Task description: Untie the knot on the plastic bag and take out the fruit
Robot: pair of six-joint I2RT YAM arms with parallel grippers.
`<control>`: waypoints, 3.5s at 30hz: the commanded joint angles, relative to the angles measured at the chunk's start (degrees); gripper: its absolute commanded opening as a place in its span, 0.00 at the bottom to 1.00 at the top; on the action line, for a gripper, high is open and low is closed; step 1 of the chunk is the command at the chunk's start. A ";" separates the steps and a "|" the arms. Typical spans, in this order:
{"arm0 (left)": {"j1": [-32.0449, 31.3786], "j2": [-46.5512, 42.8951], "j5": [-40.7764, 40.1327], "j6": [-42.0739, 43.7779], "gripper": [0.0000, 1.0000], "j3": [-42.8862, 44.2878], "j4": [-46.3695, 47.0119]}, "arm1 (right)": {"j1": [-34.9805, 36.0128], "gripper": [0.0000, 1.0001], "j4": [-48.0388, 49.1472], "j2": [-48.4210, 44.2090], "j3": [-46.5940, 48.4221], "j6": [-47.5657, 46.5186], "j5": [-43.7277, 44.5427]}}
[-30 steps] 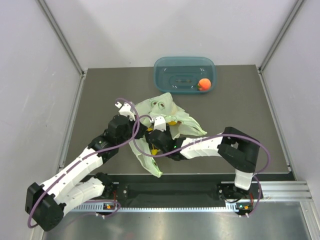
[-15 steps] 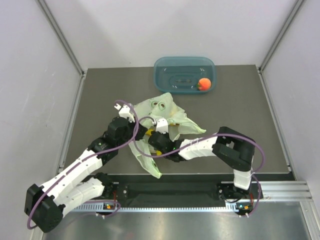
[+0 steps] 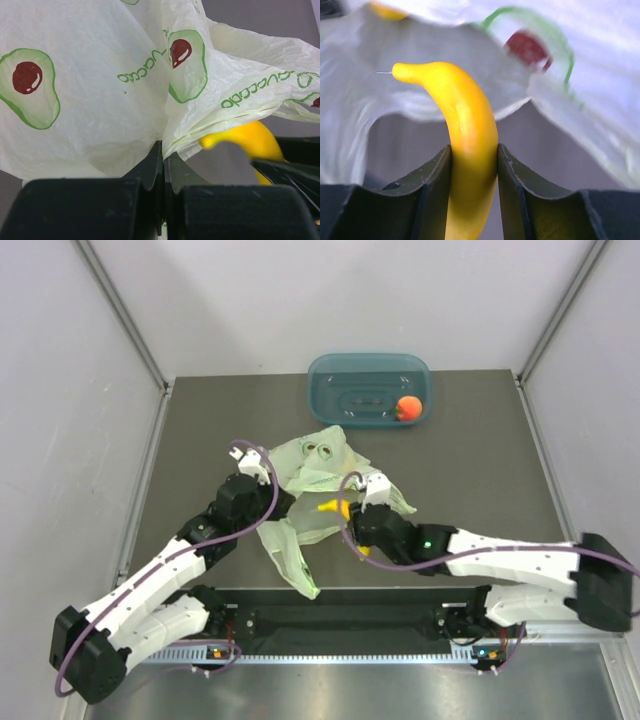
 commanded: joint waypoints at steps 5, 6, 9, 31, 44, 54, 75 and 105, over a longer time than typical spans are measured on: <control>0.18 2.25 -0.95 -0.14 0.00 0.63 4.74 | 0.28 0.00 -18.76 -20.82 2.12 -9.57 -24.88; 0.18 2.60 -0.86 -0.06 0.00 0.64 4.92 | 0.28 0.00 -20.17 -22.76 3.69 -9.85 -27.95; 0.18 4.36 -0.07 0.12 0.00 1.25 5.62 | 0.28 0.00 -19.13 -28.13 8.07 -13.44 -31.22; 0.18 2.52 2.39 -0.23 0.00 0.81 5.71 | -38.92 0.00 -2.07 28.26 53.94 -19.26 -9.89; 0.18 -0.29 4.86 -0.41 0.00 0.02 5.01 | -44.19 0.12 -15.78 64.05 86.58 -14.07 -6.97; 0.18 0.15 4.76 -0.76 0.00 0.02 5.54 | -46.65 0.77 -19.65 63.98 90.10 -16.70 -14.78; 0.18 7.88 6.26 -1.20 0.00 5.38 9.14 | -30.86 0.79 -10.86 -11.68 23.86 -23.12 -37.12; 0.18 12.89 4.94 1.00 0.00 12.33 6.24 | -13.51 0.78 22.52 28.55 18.29 -13.98 8.23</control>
